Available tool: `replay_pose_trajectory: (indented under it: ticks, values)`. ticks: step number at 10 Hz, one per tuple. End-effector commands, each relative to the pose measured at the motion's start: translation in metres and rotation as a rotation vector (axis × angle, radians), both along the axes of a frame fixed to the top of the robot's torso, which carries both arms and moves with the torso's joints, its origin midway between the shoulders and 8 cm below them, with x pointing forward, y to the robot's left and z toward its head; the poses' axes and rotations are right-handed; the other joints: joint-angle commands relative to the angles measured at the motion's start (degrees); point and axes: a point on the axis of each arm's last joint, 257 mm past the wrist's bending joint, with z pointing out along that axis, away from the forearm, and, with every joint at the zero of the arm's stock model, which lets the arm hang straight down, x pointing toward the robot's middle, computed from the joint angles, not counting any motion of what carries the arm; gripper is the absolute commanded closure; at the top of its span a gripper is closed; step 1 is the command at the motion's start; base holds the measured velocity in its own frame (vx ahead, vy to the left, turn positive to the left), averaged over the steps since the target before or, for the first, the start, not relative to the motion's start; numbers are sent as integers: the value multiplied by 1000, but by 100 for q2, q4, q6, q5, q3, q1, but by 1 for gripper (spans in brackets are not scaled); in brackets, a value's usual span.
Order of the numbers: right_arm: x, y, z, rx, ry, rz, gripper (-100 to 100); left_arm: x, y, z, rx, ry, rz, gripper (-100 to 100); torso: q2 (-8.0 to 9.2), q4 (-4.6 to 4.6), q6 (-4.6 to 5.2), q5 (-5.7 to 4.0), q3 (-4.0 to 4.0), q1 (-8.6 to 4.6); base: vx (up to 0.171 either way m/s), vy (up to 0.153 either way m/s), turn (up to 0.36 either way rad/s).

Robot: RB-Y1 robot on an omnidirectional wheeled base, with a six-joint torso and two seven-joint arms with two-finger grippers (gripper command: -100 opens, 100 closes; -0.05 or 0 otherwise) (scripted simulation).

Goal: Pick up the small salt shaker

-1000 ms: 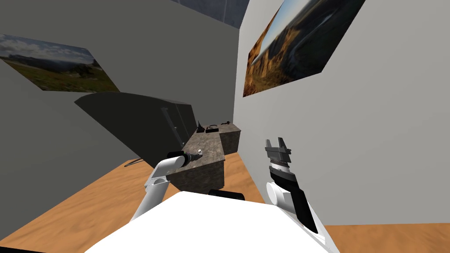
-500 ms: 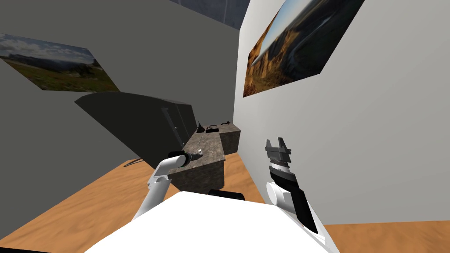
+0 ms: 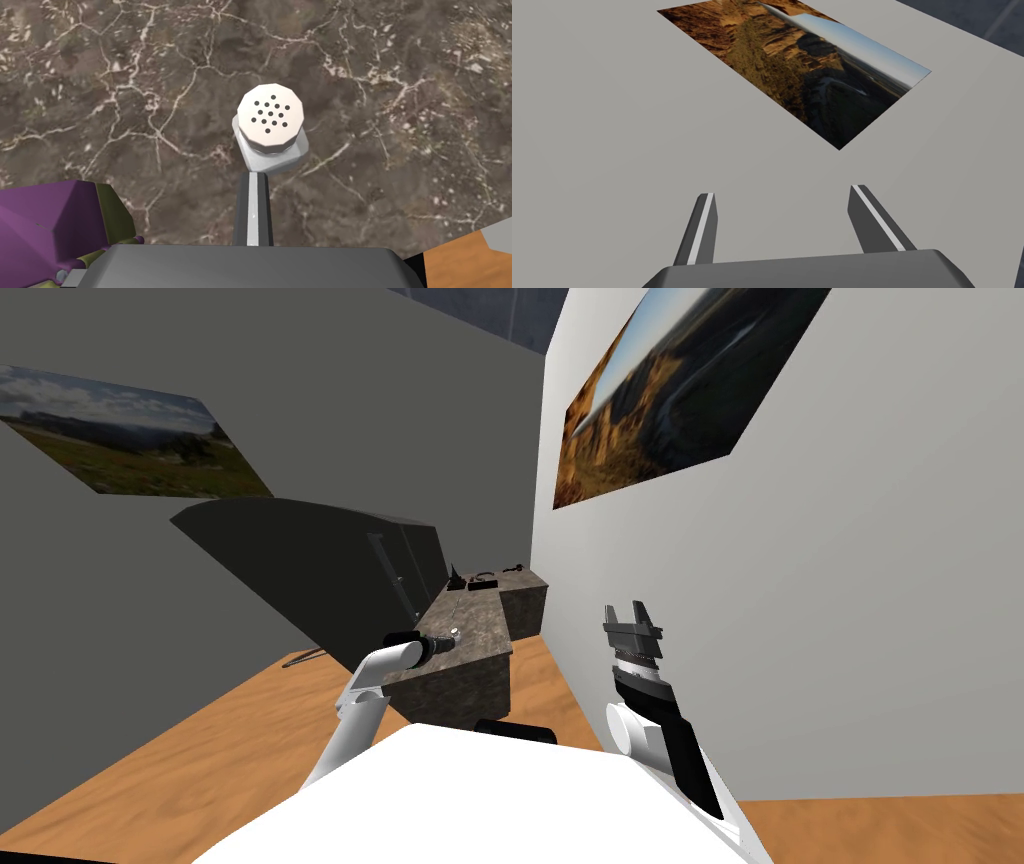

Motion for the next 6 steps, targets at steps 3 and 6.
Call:
replay_pose_trajectory:
  ticks: [3,6]
  values:
    - [0,0,0,0,0,0,0,-1,-1,0,-12,8,9,-100,0,0,0,0,0,0,-32,2,-19]
    - [0,0,0,0,0,0,0,-2,-2,1,-34,22,30,-100,80,17,0,1,45,7,-223,17,-63]
